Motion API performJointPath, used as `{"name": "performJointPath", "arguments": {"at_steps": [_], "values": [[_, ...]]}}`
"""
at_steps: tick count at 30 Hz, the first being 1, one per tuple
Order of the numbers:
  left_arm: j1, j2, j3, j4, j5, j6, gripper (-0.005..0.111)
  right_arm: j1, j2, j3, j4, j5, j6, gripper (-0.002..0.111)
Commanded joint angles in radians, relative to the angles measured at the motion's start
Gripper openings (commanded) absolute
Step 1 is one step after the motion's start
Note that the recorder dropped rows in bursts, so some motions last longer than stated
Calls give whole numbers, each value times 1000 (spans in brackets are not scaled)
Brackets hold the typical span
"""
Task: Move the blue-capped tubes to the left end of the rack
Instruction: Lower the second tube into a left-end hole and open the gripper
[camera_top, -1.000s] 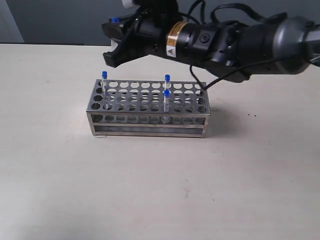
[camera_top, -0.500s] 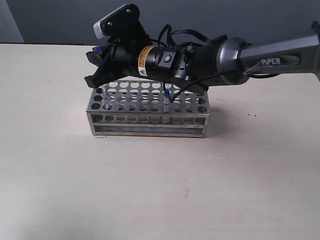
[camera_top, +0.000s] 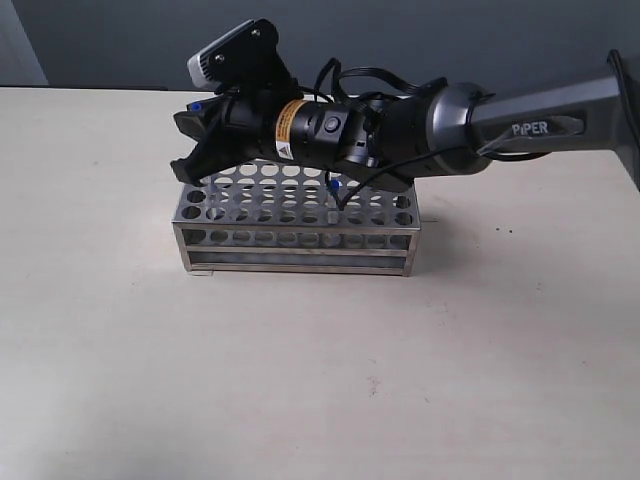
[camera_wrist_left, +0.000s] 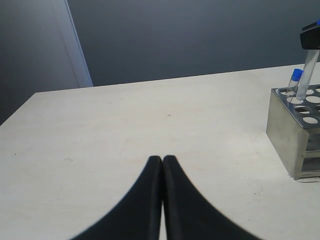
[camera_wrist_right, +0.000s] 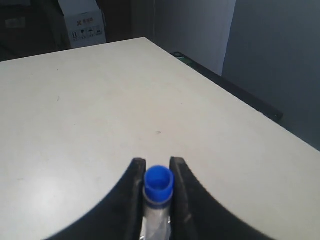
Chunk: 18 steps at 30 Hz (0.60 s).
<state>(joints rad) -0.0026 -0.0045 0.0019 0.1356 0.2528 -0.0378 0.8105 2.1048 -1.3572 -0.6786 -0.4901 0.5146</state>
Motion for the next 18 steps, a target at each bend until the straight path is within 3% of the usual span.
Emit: {"name": "performJointPath", "arguments": {"at_steps": [1, 18], "values": [[-7, 4, -2, 0, -14, -3, 0, 0, 25, -18, -6, -19, 3, 0], [-7, 4, -2, 0, -14, -3, 0, 0, 85, -44, -76, -12, 40, 0]]}}
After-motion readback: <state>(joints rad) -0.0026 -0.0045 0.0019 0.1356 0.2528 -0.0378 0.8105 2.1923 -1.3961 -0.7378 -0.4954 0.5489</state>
